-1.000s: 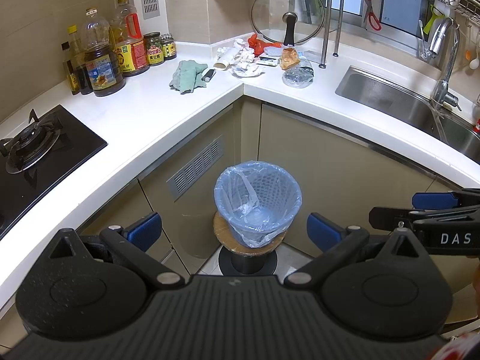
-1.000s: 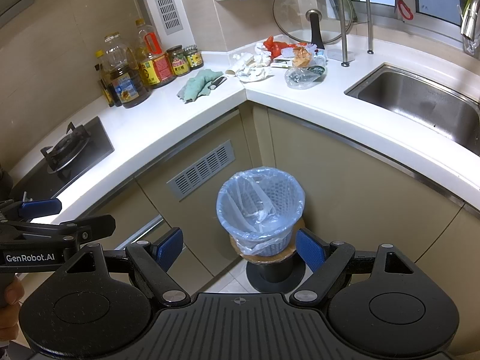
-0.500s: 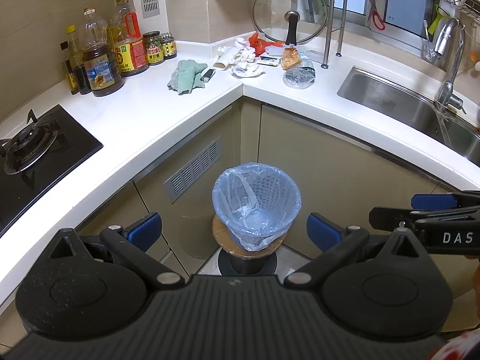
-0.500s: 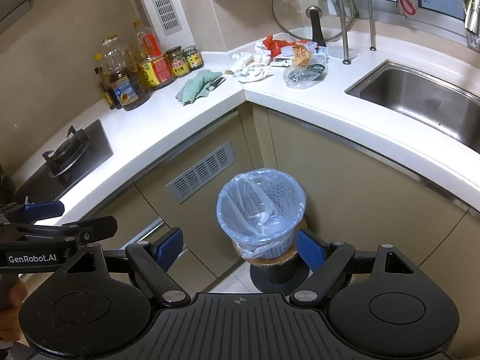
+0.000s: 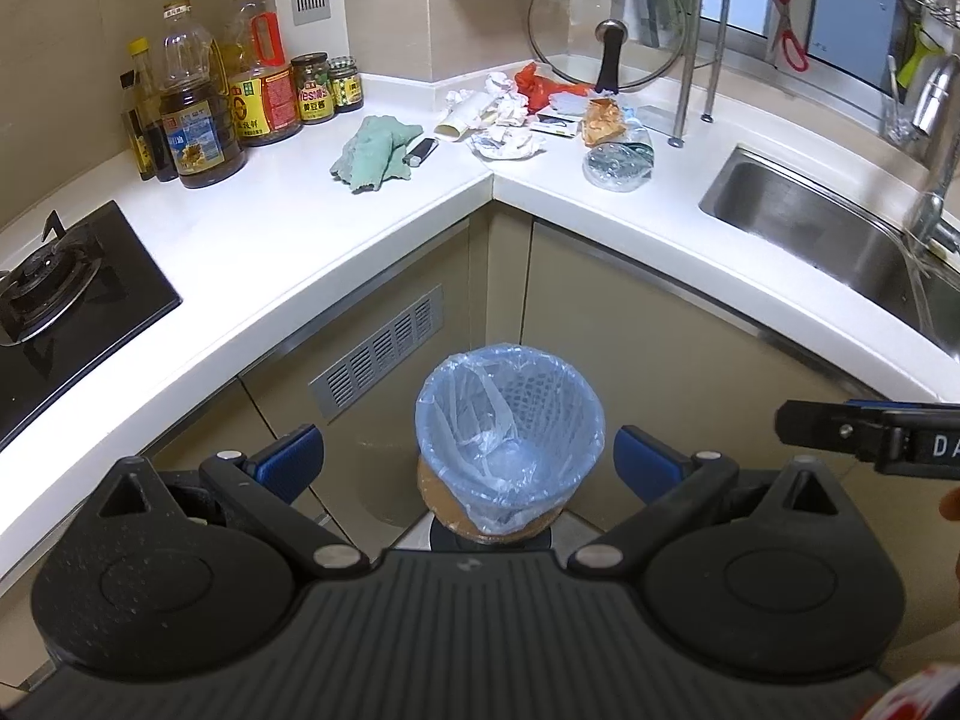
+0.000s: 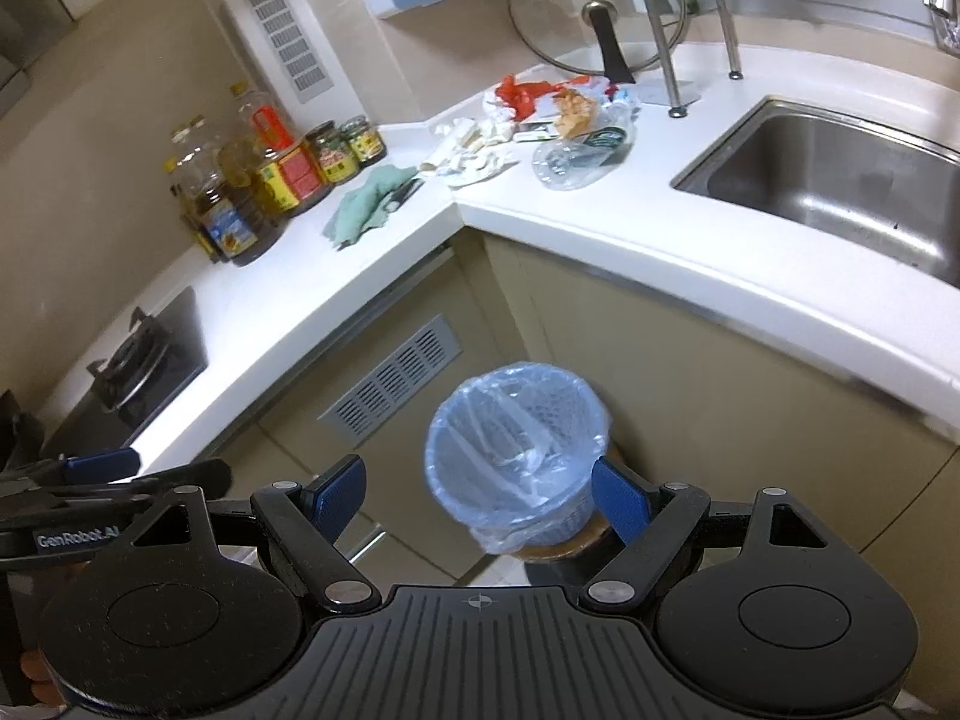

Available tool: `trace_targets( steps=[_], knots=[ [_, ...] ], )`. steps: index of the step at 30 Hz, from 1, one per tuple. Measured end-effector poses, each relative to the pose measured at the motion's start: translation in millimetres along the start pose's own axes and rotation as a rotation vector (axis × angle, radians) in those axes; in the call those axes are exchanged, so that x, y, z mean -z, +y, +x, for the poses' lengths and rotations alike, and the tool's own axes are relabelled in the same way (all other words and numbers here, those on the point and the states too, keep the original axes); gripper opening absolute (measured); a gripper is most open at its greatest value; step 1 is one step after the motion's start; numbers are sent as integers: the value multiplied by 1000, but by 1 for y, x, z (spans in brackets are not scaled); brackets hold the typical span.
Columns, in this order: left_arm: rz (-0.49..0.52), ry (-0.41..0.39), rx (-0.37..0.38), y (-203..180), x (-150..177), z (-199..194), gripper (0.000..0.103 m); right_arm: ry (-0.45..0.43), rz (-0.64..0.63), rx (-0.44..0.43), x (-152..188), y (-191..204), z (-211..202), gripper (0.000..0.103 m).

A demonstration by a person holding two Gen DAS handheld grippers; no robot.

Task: Collect trash
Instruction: 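Move the left tool to the crumpled tissue and close on it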

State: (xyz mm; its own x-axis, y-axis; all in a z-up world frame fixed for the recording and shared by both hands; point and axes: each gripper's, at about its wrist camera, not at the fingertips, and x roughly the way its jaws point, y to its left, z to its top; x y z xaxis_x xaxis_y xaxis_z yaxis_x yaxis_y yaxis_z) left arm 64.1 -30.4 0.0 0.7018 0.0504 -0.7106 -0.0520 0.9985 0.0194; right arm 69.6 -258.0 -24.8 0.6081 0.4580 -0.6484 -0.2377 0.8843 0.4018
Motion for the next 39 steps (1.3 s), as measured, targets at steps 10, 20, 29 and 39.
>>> trace_targets(
  steps=[10,20,29,39],
  knots=[
    [-42,-40,-57,-21,-24,30,103,-17,40,-68,-35,-60,18,82],
    [-59,-41,-90,-27,-34,49,103,-30,57,-67,-53,-85,36,82],
    [-54,-58,-84,-17,-61,82,103,-40,17,-60,-75,-86,63,82],
    [3,-78,-12,-6,-133,157,97,-85,35,-15,-129,-88,114,82]
  ],
)
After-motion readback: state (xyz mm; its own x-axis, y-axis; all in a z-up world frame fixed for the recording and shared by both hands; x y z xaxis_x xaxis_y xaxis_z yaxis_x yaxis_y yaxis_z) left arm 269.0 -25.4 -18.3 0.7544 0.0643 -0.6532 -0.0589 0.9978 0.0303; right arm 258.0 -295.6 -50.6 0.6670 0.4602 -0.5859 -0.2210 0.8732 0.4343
